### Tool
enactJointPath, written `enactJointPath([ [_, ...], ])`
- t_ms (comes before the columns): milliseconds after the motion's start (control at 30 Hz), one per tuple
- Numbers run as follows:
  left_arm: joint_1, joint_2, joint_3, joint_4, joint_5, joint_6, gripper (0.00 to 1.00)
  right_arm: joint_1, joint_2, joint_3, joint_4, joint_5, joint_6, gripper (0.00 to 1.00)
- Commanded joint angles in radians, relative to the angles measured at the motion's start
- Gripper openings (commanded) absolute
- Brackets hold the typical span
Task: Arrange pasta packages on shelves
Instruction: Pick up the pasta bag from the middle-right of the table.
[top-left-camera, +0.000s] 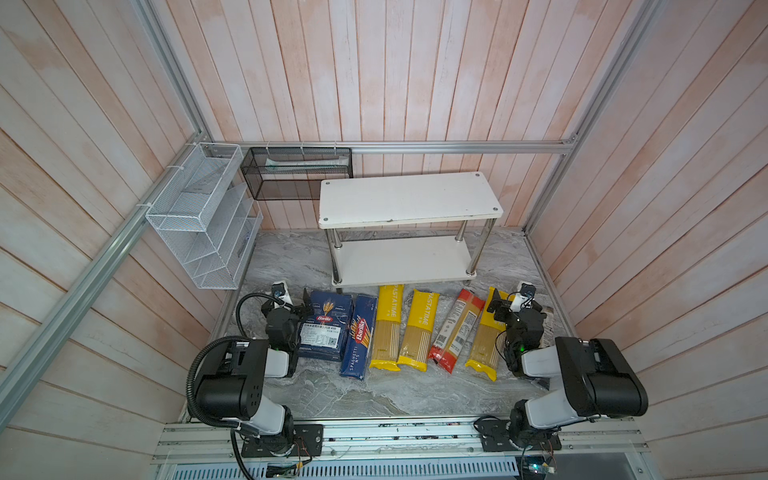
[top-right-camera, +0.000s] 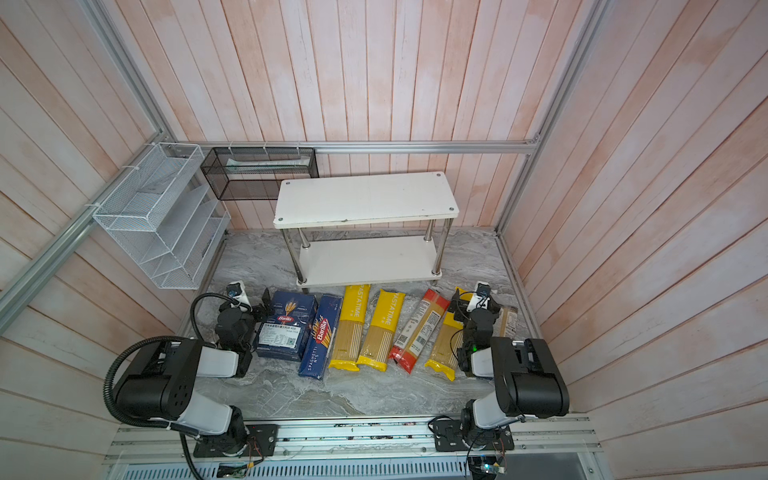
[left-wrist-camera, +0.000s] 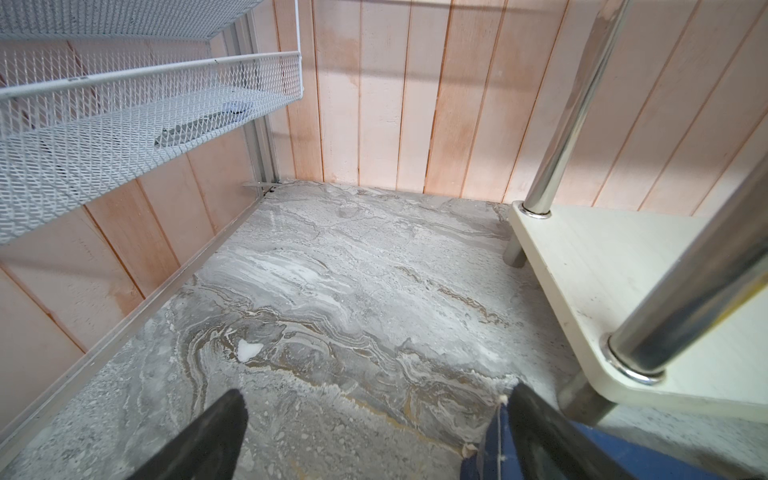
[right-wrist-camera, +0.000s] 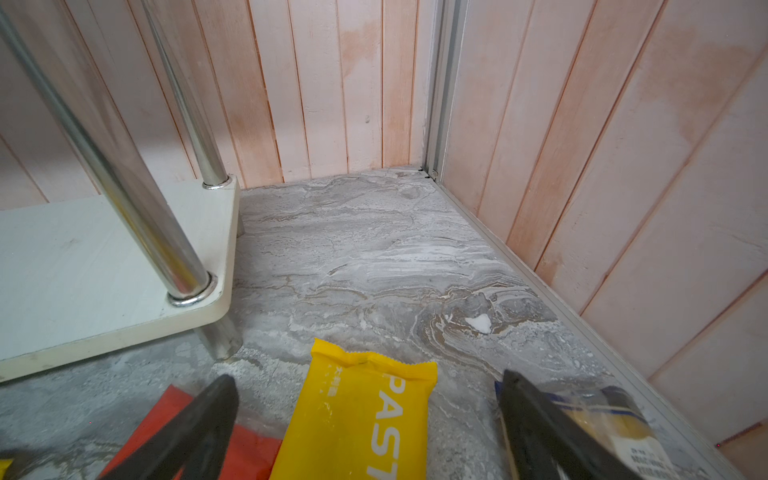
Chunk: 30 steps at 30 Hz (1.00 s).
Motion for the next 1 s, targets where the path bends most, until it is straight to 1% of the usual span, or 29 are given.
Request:
enactJointPath([
  [0, -0.003, 0.01, 0.018, 0.039, -0.011, 0.016, 1.0, 0.005, 0.01, 0.018, 0.02, 0.014, -0.007, 0.98],
  [767, -0.002, 0.008, 0.014, 0.05, -0.009, 0.017, 1.0, 0.005, 0.009, 0.019, 0.02, 0.014, -0.007, 0.98],
  [800, -0.003, -0.008, 0.019, 0.04, -0.005, 0.023, 1.0, 0.005, 0.01, 0.019, 0.02, 0.013, -0.006, 0.98],
  [867, -0.003, -0.08, 0.038, -0.064, 0.028, 0.034, 1.0, 0.005, 0.009, 0.017, 0.024, 0.014, -0.006, 0.97],
  [933, -0.004, -0.167, 0.049, -0.159, 0.034, 0.036, 1.0, 0.011, -0.011, 0.032, 0.03, 0.01, -0.019, 0.96],
  [967, -0.003, -0.219, 0.051, -0.205, 0.025, 0.025, 1.0, 0.02, -0.049, 0.083, -0.105, 0.013, -0.03, 0.96],
])
